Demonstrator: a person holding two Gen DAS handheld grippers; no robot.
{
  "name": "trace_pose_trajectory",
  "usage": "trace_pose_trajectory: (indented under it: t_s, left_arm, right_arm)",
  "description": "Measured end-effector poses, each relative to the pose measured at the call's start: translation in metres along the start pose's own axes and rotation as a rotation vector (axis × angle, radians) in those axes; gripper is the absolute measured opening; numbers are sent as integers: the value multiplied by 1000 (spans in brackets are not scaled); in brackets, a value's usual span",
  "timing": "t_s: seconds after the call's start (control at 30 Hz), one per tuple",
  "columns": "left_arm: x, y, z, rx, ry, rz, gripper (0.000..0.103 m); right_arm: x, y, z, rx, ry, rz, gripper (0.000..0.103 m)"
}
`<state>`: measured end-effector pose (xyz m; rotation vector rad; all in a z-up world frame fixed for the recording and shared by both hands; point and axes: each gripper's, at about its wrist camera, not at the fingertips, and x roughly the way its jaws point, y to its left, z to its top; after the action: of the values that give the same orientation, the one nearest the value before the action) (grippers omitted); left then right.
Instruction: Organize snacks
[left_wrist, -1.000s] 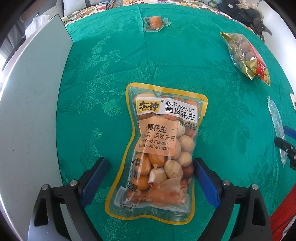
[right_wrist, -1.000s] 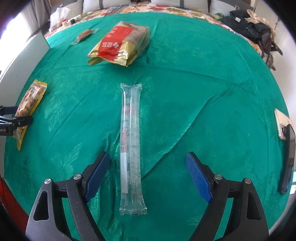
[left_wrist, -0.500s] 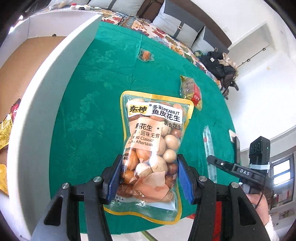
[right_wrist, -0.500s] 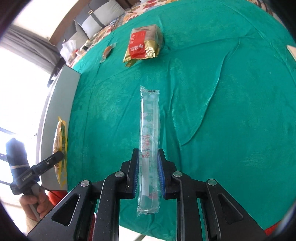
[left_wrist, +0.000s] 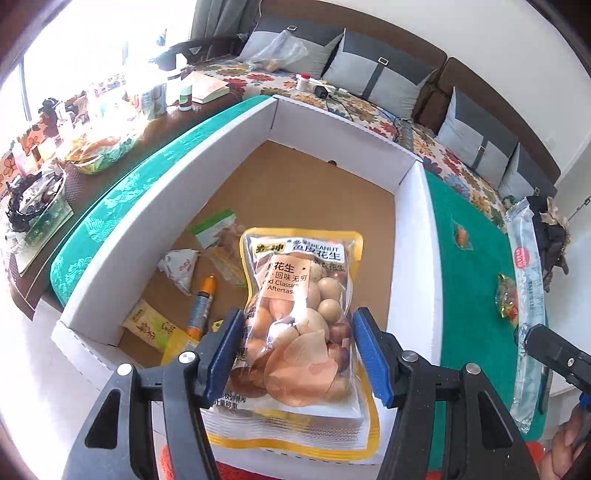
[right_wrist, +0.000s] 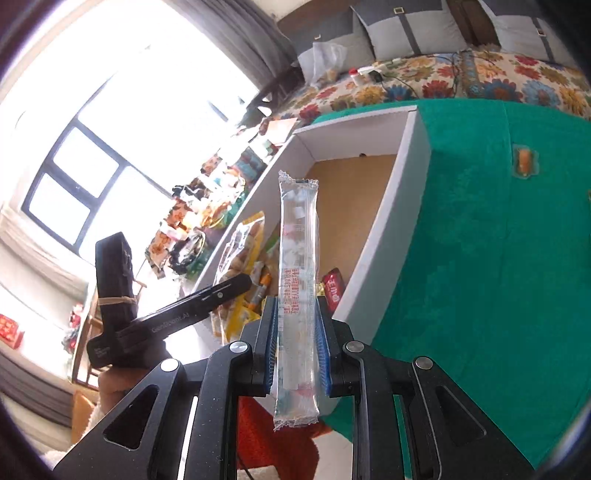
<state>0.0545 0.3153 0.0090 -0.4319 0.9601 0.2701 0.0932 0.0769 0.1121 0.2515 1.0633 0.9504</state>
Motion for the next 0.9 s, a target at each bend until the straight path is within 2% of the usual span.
trace_pose_trajectory:
  t_s: [0.03, 0.07, 0.1, 0.13, 0.17, 0.23, 0.37, 0.43, 0.53, 0.63, 0.7, 0.83, 0.9]
  left_arm:
    - [6, 9, -3, -9, 7, 20, 72]
    - [11, 17, -5, -27, 18, 36, 77]
    - [15, 25, -10, -54, 27, 51, 80]
    - [14, 34, -17, -82, 26, 53, 80]
    - [13, 37, -22, -105, 21, 43, 80]
    - [9, 36, -33, -118, 10, 16, 81]
    - [-10, 7, -49, -47, -30, -8, 81]
    - [-16, -21, -52, -2, -50, -57, 82]
    - [-24, -75, -55, 82, -69, -157, 88]
    - [-30, -137, -64, 195, -82, -250, 98]
    - [-25, -177, -73, 268, -77, -293, 102]
    - [17, -245, -99, 392, 12, -298, 102]
    - [48, -268, -114, 436, 46, -262, 102]
  right_arm:
    - [11, 7, -1, -11, 3, 14, 24]
    - [23, 12, -2, -24, 5, 13, 26]
    - [34, 13, -5, -33, 19, 12, 40]
    - [43, 11, -10, -31, 41, 6, 59]
    - [45, 3, -15, -26, 53, -6, 61]
    - [43, -19, -26, -20, 51, -24, 61]
    - [7, -73, -48, -66, 15, -107, 61]
    - [-15, -103, -64, -123, -14, -224, 64]
    - [-42, -164, -85, -190, -20, -471, 66]
    - [-72, -224, -106, -168, -22, -685, 66]
    - [-99, -253, -120, -119, -69, -780, 66]
    - [-137, -287, -132, 4, -178, -853, 66]
    - [-143, -295, -127, 30, -186, -872, 66]
